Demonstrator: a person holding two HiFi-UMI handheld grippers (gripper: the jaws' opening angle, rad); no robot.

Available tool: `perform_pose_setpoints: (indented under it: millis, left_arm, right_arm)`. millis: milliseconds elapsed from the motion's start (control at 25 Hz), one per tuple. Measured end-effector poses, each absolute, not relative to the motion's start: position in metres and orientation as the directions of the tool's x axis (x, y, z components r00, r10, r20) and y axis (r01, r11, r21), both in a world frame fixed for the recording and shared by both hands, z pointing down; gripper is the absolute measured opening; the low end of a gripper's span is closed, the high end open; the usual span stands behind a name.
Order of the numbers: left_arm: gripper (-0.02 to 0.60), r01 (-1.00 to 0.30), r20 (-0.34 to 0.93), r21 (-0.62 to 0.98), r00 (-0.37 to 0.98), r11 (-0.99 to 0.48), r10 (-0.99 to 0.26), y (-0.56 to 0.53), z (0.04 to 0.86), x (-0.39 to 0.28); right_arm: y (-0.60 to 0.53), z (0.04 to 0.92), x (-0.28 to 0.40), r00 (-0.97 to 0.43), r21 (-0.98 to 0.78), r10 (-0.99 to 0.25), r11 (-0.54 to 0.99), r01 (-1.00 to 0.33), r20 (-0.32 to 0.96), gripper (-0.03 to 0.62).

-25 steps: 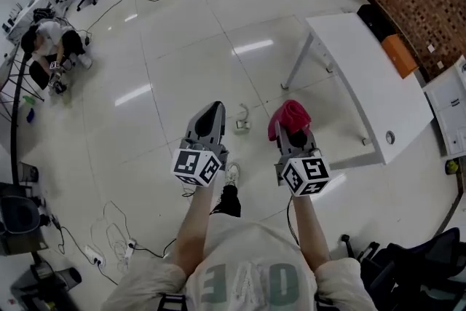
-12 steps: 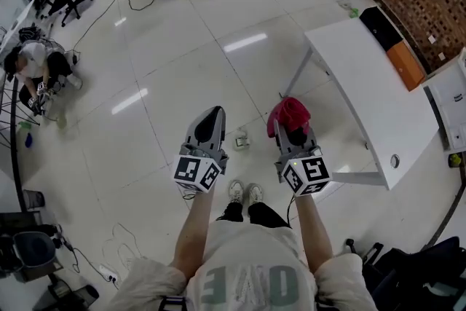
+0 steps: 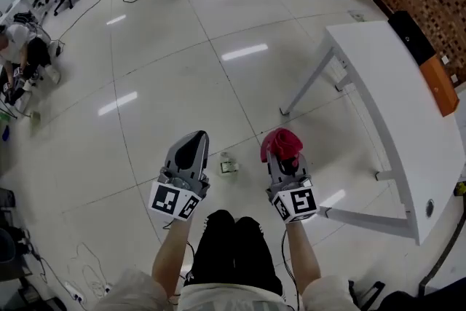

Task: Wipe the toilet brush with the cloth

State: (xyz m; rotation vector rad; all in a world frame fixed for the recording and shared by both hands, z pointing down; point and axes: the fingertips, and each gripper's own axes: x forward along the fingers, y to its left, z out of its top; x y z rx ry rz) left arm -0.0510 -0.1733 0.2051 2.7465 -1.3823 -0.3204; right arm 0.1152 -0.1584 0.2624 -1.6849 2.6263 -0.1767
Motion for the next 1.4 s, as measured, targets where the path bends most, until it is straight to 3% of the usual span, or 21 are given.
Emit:
perform_pose_setpoints:
  millis: [240, 520, 760, 1000, 1200, 1400]
  left_arm:
    - [0.003, -0.798, -0.268, 0.162, 0.53, -0.58, -0.804, -0.199, 0.456, -0.07]
    - [0.003, -0.802, -0.273, 0.132, 0.536, -0.583, -0.799, -0.18, 0.618, -0.081]
    - [0.003, -0.815, -0.198, 0.19, 0.514, -0.547, -0.835, -0.17, 0.697, -0.077]
    - [0.003, -0.773, -0.117, 0.275, 0.564, -0.572, -0.818, -0.155, 0.75, -0.064]
    - [0.003, -0.755, -0.068, 0.303, 0.592, -0.582, -0.803, -0.154, 0.772, -0.053]
    - [0.003, -0.75, -0.034, 0.306, 0.607, -0.587, -0.794, -0.154, 0.786, -0.047]
  right_arm:
    - [-0.193, 0.532, 0.116, -0.438, -0.103, -0.899, 0.437, -0.894, -0.013, 0.031]
    - [-0.196, 0.675, 0.088, -0.512, -0.099, -0.857, 0.515, -0.851, -0.06, 0.031]
    - [-0.194, 0.743, 0.074, -0.547, -0.09, -0.836, 0.549, -0.831, -0.049, 0.031]
    - [-0.209, 0.826, 0.089, -0.528, -0.207, -0.846, 0.505, -0.838, 0.07, 0.032]
    - [-0.208, 0.858, 0.088, -0.557, -0.378, -0.826, 0.491, -0.785, 0.084, 0.032]
    - [-0.205, 0.868, 0.076, -0.608, -0.412, -0.788, 0.524, -0.745, 0.098, 0.031]
